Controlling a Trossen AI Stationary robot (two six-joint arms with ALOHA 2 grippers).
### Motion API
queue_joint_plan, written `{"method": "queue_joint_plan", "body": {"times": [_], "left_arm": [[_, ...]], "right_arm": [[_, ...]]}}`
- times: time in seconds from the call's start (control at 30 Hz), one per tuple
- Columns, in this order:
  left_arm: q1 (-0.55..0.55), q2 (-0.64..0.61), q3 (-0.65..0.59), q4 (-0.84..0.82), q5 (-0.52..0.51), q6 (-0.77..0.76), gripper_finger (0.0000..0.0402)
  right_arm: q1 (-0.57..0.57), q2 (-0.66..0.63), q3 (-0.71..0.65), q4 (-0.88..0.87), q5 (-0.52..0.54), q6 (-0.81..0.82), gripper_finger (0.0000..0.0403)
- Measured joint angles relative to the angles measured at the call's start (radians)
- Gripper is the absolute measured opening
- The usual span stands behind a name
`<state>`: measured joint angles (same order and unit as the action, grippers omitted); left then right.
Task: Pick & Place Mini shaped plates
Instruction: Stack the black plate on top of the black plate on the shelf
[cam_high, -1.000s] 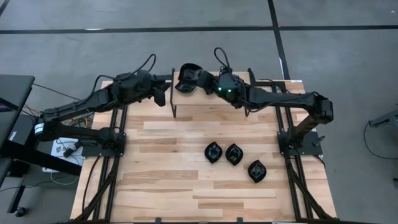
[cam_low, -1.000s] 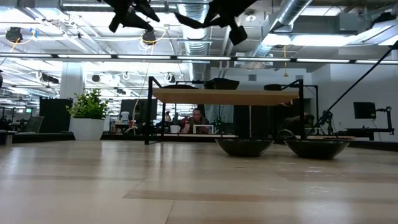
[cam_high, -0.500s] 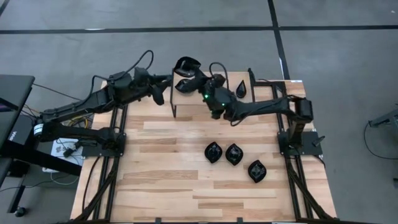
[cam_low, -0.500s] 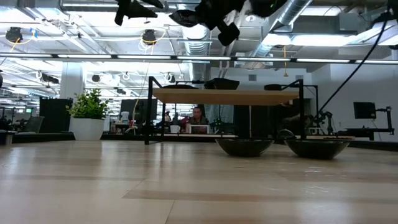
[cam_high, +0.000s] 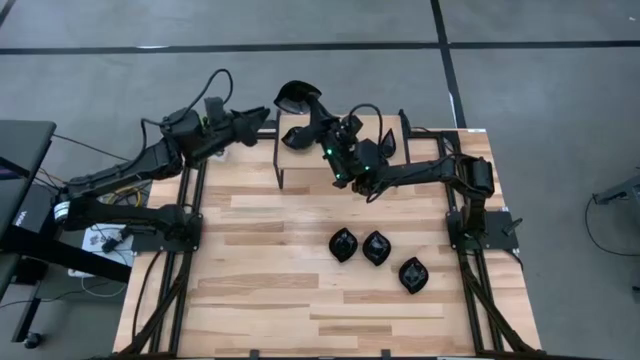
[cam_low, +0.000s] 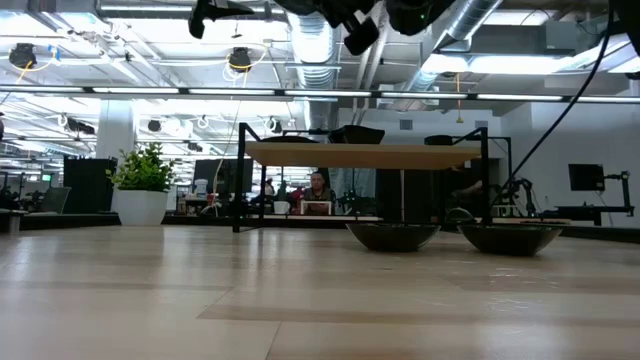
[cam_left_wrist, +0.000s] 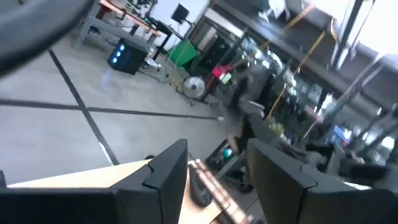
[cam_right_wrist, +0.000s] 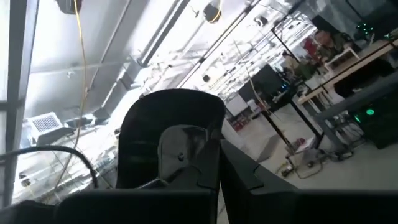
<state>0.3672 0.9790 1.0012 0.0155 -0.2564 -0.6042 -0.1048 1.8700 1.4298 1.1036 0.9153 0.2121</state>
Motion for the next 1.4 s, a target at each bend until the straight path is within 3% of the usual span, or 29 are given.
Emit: {"method": "queue_joint_plan", "body": {"times": [0.37, 0.67, 1.23, 1.4], "left_arm": [[-0.039, 0.019, 0.001, 0.093, 0.065, -0.002, 0.0168], [-0.040, 0.027, 0.001, 0.112, -0.003, -0.004, 0.0168], [-0.055, 0.089, 0.000, 0.204, -0.022, -0.005, 0.0168], [-0.061, 0.112, 0.000, 0.219, -0.029, -0.005, 0.0148]], "right_arm": [[0.008, 0.000, 0.131, -0.217, 0.019, -0.078, 0.0000], [0.021, 0.000, 0.137, -0.213, 0.020, -0.091, 0.0000], [0.018, 0.000, 0.137, -0.208, 0.030, -0.090, 0.0000], [0.018, 0.000, 0.137, -0.206, 0.028, -0.090, 0.0000]]}}
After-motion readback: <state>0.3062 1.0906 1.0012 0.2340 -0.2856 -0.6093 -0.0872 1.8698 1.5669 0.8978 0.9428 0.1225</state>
